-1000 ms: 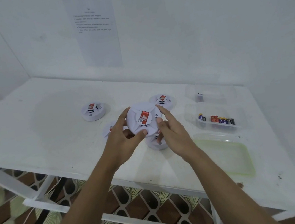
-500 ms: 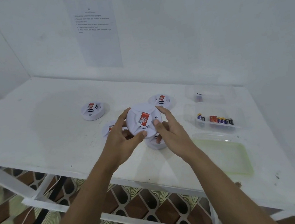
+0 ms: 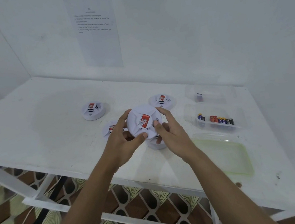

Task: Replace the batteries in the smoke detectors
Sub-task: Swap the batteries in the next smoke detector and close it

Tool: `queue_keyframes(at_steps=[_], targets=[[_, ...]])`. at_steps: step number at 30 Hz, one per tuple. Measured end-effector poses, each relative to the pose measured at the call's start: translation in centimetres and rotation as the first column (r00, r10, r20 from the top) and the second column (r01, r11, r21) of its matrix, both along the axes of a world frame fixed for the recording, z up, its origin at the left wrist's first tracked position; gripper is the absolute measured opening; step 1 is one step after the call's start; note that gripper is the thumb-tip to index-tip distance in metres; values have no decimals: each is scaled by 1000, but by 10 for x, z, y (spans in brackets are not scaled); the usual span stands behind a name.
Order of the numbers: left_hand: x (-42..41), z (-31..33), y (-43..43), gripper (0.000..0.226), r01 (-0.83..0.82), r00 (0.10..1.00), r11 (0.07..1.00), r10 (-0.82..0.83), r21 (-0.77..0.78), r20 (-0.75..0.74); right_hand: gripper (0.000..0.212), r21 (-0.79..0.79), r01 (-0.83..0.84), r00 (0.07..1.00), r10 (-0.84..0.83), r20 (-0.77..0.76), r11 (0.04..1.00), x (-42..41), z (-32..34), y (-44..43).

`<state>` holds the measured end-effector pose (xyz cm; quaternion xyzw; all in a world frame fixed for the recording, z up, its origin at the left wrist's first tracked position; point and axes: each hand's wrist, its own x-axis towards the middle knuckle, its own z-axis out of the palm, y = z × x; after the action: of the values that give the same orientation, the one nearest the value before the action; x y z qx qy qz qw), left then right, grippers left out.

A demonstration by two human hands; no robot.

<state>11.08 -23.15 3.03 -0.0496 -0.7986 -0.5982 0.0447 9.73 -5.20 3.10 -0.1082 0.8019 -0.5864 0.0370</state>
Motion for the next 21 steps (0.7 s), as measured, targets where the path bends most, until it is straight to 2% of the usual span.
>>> queue_keyframes(at_steps=[12,16,21], targets=[[0,1,-5,73,10,1000,1000,-10,23,7,43,-10,-1,1000,1,-3,1000,0,3,-3],[1,1,-12,55,31,999,998,-33,61,25,42,-12,-4,1000,4,-3,1000,0,4,-6],[3,-1,-23,40,-32,998,989,23,147,63,38,-8,-13,1000,13,-2,1000,1,5,-13]])
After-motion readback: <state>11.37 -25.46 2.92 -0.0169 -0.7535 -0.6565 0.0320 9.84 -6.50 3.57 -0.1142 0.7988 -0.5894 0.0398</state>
